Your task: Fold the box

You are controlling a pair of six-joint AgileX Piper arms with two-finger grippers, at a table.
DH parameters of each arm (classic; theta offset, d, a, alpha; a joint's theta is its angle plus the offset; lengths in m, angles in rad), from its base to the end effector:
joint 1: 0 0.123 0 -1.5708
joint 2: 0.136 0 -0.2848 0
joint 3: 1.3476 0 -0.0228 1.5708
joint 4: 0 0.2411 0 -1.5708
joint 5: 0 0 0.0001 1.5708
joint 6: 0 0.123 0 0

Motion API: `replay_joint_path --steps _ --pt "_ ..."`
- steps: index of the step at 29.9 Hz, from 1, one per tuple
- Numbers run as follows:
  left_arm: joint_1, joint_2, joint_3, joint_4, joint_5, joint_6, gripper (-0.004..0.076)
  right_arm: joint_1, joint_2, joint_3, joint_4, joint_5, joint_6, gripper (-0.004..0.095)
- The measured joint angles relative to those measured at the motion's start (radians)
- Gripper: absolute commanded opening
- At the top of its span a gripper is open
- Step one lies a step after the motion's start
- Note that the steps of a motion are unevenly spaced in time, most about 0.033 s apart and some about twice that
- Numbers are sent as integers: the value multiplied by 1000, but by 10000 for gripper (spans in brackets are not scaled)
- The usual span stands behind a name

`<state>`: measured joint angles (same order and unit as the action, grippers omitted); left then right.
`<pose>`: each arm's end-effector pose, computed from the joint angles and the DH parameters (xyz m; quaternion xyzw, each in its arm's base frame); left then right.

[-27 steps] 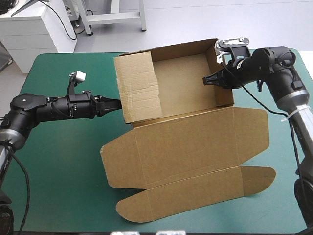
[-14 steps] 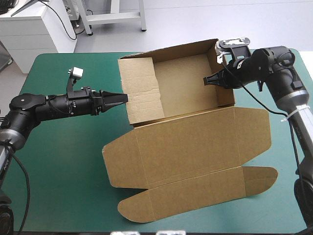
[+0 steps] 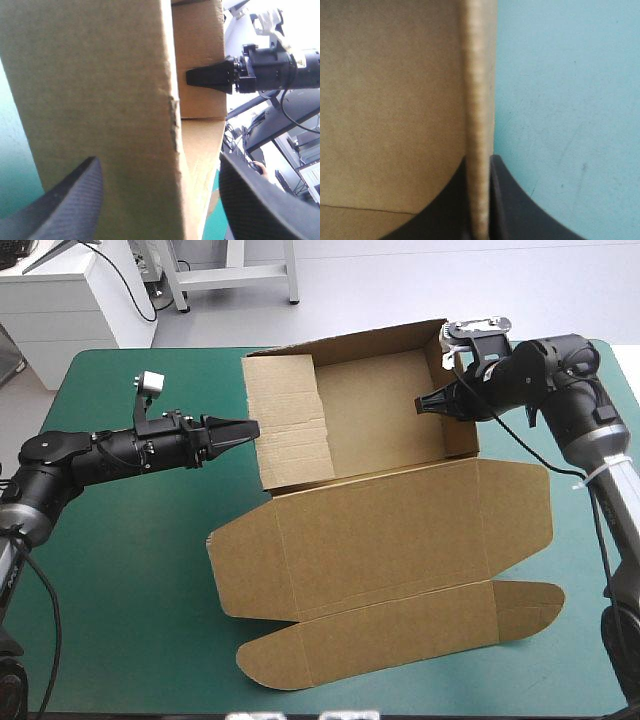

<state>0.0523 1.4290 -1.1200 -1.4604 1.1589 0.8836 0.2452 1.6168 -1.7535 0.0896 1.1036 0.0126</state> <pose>0.2892 -0.0971 0.3541 0.1093 0.7624 -0.5338 0.3490 0.3466 0.0969 0.3844 -0.1037 0.9342 0.0876 0.3299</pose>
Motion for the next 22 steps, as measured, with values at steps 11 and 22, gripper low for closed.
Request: replay_joint_path --steps 11,22 --pt "-75 0 0 107 -130 -82 398 164 0 -34 -292 7 169 -13" --pt "-212 0 0 263 -417 -247 398 214 0 -159 -339 55 184 -13"
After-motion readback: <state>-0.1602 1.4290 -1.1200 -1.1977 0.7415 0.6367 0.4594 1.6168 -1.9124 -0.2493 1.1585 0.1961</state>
